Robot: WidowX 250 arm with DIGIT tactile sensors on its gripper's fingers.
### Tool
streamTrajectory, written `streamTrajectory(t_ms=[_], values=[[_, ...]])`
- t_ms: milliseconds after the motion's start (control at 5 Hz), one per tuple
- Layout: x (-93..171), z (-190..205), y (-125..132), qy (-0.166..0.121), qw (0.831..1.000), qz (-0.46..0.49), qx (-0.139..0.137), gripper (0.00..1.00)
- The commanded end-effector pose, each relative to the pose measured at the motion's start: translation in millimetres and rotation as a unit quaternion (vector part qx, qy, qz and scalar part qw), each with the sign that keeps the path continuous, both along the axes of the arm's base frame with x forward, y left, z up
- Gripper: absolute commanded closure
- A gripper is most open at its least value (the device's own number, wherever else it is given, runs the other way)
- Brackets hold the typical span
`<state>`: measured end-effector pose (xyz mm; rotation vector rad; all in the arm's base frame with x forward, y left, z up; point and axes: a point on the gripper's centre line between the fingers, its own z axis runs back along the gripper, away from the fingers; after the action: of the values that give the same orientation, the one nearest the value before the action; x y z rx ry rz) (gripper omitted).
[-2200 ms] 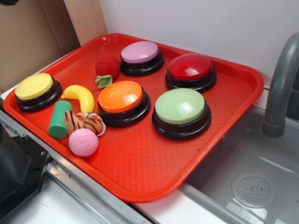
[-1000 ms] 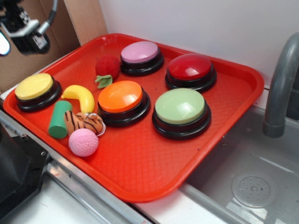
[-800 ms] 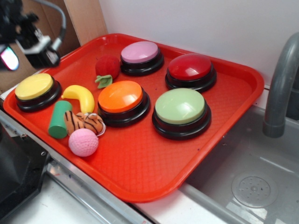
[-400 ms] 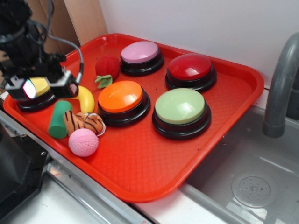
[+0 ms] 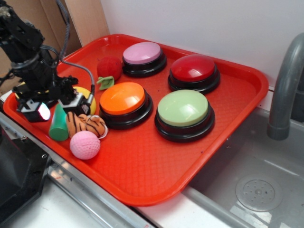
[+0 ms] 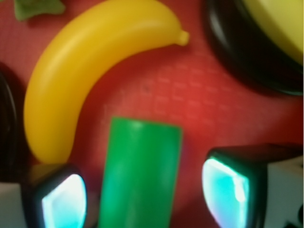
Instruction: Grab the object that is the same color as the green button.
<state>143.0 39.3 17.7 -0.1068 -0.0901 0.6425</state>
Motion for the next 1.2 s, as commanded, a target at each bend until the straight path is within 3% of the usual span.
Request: streamTrajectory(t_ms=[0,400,800,1000], values=[[4.2,-2.2,-0.9,-0.021,1.000,-0.004,0.014,1.00],[19.0,32.1,-8.9,-0.005,0.996,-0.071,0.047,1.00],[51.5,111.3,-18.1,-0.007,0.985,-0.167,0.033,1.00],[65.7,146.6,-18.6,-0.025,0.981,-0.188,0.034,1.00]])
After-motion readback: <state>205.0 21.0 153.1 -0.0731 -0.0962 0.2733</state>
